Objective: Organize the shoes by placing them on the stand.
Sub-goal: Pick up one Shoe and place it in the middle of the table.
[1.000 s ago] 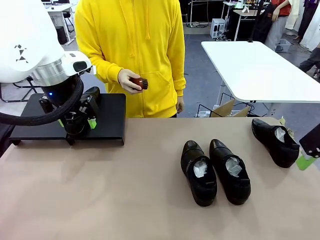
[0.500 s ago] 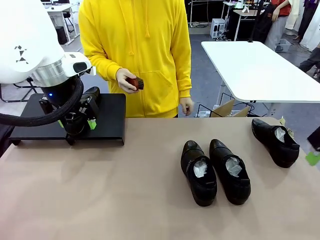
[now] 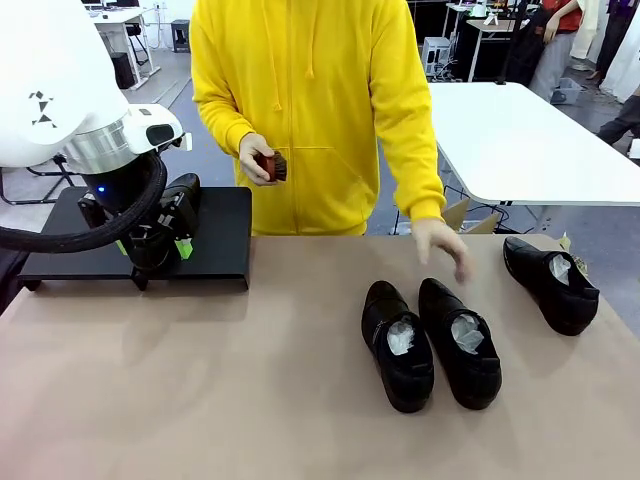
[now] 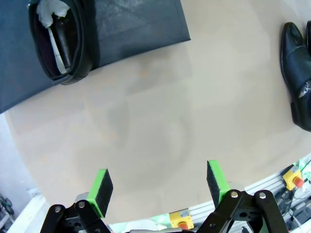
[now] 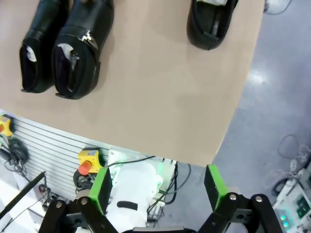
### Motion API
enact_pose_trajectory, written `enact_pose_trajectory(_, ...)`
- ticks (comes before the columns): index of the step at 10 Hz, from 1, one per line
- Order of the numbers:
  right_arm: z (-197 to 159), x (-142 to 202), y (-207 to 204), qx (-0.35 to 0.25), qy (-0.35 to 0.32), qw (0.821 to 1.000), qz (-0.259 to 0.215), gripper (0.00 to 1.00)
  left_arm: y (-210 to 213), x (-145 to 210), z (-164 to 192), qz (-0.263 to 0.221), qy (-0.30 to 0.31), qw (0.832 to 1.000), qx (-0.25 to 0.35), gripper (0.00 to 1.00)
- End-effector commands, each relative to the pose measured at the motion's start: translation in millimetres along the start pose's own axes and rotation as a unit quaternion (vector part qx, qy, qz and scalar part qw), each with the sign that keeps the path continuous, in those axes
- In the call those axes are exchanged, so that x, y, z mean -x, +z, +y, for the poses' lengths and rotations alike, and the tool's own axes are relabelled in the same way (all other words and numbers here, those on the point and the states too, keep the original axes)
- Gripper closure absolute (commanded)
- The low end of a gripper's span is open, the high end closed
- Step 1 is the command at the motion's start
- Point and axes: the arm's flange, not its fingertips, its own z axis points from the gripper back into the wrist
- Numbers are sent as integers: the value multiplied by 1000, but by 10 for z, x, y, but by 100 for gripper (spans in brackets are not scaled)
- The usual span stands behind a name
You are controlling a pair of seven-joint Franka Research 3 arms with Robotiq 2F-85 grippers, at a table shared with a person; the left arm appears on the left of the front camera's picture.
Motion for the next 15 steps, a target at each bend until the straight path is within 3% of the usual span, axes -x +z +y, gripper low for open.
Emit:
enact_pose_trajectory(1,236,240,96,8,-19,1000,-23,0,8,35,16,-2,1,1000,1,0)
enact_pose_trajectory(4,117,133,96,4,-6,1000,-12,0,8,35,16,-2,1,1000,1,0)
enact_pose_trajectory(5,223,322,225,28,30,998,-47,0,8,35,16,-2,1,1000,1,0)
enact_pose_trajectory(7,239,321,222,20,53,997,-50,0,8,35,16,-2,1,1000,1,0)
enact_pose_trajectory(12,304,185,183,35,47,997,-40,0,8,35,16,-2,1,1000,1,0)
enact_pose_trajectory(15,19,-426,-130,6,-24,996,-82,0,8,35,16,-2,1,1000,1,0)
